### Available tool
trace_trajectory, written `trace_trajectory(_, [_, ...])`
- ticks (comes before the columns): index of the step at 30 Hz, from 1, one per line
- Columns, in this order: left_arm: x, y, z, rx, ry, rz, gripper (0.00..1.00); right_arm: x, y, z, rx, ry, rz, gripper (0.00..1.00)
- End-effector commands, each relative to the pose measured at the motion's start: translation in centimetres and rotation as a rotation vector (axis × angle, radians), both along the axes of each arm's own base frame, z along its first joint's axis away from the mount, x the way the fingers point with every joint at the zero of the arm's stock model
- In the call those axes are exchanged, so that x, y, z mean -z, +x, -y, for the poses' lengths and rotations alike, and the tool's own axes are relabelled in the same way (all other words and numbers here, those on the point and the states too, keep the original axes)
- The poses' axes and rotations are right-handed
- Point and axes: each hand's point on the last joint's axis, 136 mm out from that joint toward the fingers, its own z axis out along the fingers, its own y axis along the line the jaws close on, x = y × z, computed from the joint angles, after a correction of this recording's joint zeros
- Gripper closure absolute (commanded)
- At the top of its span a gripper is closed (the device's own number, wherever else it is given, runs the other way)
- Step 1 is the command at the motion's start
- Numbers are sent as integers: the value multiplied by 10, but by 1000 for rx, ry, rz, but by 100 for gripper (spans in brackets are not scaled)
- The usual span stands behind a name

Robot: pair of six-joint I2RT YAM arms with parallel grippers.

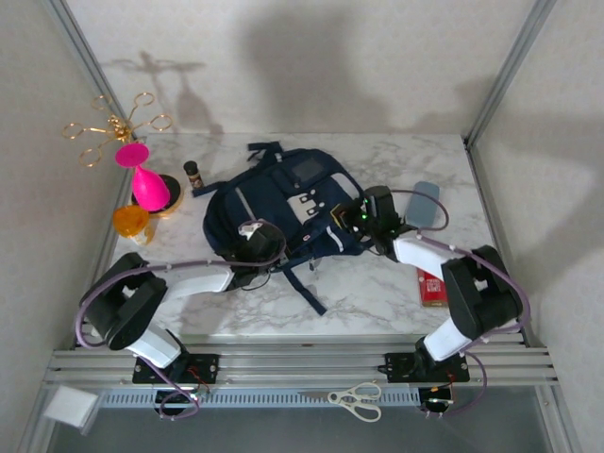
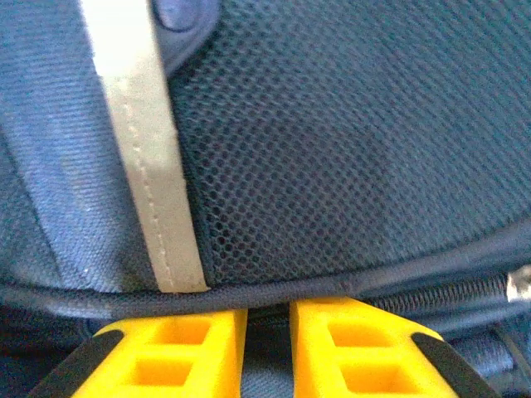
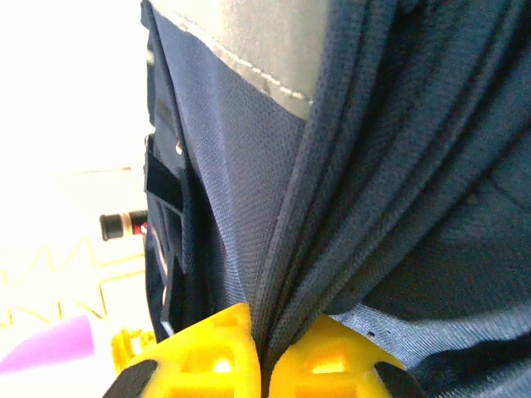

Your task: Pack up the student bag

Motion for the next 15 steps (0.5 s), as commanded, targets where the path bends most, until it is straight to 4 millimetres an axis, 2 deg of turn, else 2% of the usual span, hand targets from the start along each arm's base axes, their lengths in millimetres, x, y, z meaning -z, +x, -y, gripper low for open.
trace_trajectory(1, [-30,55,2,24,-5,158,87,-54,-10,-8,9,134,120,100])
trace_trajectory(4, [-62,49,18,113,-75,229,86,-51,-11,-12,24,138,132,100])
trace_trajectory(5, [-71,42,21,135,-94,226,82,-51,-10,-14,30,135,135,100])
trace_trajectory(9, [-95,19,12,67,-72,138,67,-49,-8,-12,105,121,164,100])
trace_trajectory(10, [-101,12,15,61,-74,137,62,-51,-9,-14,102,140,173,100])
trace_trajectory(12, [-103,1,27,73,-88,83,50,-50,-13,-18,108,160,172,100])
trace_trajectory(15, [-100,-8,46,87,-56,35,40,-54,-18,-22,124,195,183,100])
